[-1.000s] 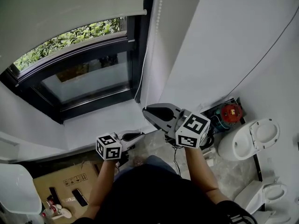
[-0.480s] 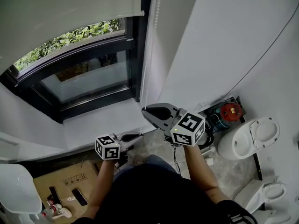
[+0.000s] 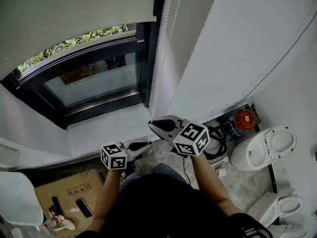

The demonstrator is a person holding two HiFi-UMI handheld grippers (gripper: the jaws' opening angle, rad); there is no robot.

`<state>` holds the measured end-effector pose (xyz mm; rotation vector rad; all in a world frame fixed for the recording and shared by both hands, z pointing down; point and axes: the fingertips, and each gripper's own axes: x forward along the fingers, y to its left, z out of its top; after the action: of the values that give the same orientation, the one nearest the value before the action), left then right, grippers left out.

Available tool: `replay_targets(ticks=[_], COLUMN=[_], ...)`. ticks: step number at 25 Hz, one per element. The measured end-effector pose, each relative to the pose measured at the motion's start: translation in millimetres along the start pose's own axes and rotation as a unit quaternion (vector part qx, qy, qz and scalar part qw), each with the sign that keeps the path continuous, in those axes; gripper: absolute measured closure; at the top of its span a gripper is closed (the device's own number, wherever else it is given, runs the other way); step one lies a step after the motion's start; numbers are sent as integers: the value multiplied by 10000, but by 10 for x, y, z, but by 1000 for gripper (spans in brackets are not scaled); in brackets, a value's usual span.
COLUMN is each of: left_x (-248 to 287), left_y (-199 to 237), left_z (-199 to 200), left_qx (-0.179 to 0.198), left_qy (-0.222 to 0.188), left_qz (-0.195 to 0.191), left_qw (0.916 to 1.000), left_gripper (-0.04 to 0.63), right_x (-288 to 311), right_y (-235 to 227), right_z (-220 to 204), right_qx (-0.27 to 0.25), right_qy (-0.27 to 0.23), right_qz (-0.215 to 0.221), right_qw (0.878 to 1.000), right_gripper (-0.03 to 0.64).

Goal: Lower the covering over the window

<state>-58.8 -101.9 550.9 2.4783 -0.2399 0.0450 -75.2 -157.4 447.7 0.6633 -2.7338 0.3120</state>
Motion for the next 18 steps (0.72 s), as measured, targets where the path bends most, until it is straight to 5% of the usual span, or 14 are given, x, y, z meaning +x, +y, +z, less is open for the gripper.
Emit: replay_targets(ticks=[7, 18], left_x=[-34, -122], left_y=[-9, -11], left_z=[20, 61], left_qx=[41, 59], left_qy=[-22, -154], left_qz=[-4, 91], left_qw=[10000, 9998], left_gripper=[571, 571], right_x=[173, 336], right_y=[-18, 85], right_z=[-451, -909], right_qx=[8, 438], right_qy=[689, 994], right_qz=[-34, 192], right_qw=[9976, 9939], right_gripper=[604, 604])
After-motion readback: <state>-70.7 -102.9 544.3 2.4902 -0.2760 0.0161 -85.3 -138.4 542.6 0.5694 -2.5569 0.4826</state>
